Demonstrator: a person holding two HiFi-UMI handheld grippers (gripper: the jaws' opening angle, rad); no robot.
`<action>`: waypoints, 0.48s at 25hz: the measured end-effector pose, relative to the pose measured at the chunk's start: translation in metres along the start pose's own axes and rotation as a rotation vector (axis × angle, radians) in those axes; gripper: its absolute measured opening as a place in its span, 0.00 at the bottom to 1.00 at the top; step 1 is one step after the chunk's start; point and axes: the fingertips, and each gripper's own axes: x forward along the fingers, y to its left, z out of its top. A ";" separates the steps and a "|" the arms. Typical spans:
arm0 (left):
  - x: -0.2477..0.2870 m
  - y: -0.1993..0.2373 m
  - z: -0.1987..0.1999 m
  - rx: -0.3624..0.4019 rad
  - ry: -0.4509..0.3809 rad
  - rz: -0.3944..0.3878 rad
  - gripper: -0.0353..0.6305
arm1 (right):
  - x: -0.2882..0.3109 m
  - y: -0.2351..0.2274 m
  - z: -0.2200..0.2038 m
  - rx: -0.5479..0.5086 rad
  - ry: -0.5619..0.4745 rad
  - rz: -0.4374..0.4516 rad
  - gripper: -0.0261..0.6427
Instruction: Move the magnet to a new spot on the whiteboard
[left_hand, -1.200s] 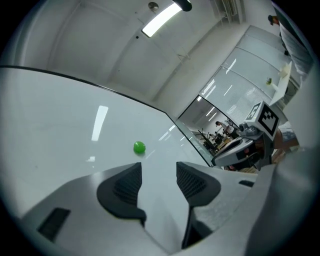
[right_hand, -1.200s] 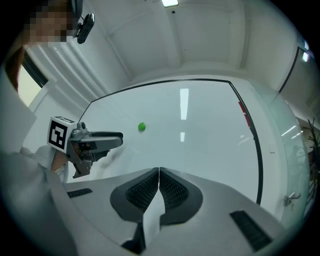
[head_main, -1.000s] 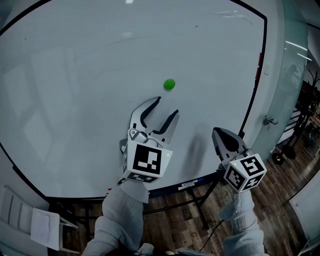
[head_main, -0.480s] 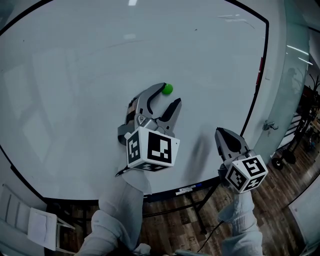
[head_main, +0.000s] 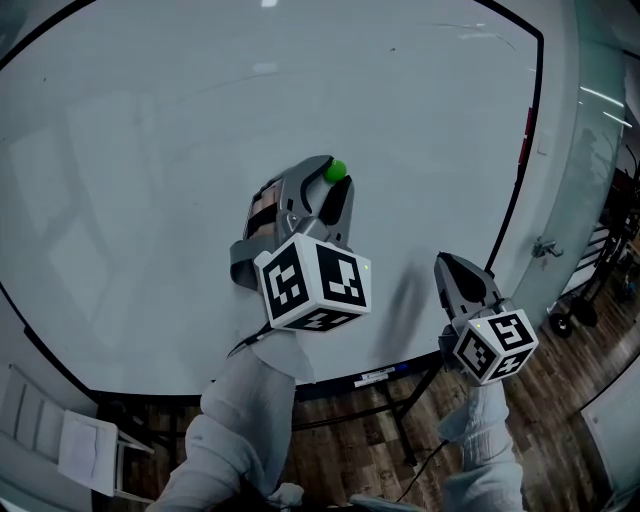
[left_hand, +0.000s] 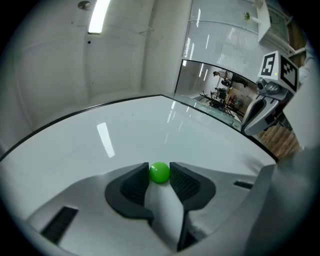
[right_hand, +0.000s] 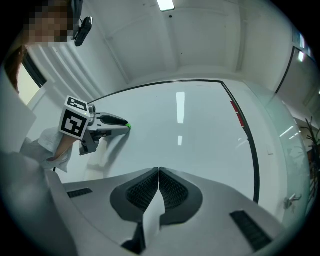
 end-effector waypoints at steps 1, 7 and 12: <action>0.000 0.000 0.000 0.005 0.001 0.001 0.26 | 0.000 0.000 0.000 0.002 -0.002 -0.002 0.08; 0.001 -0.001 0.000 0.069 -0.009 0.027 0.24 | 0.000 0.000 -0.004 0.009 0.002 -0.008 0.08; -0.005 0.000 0.003 0.062 -0.041 0.036 0.24 | -0.002 0.003 -0.008 0.010 0.012 -0.010 0.08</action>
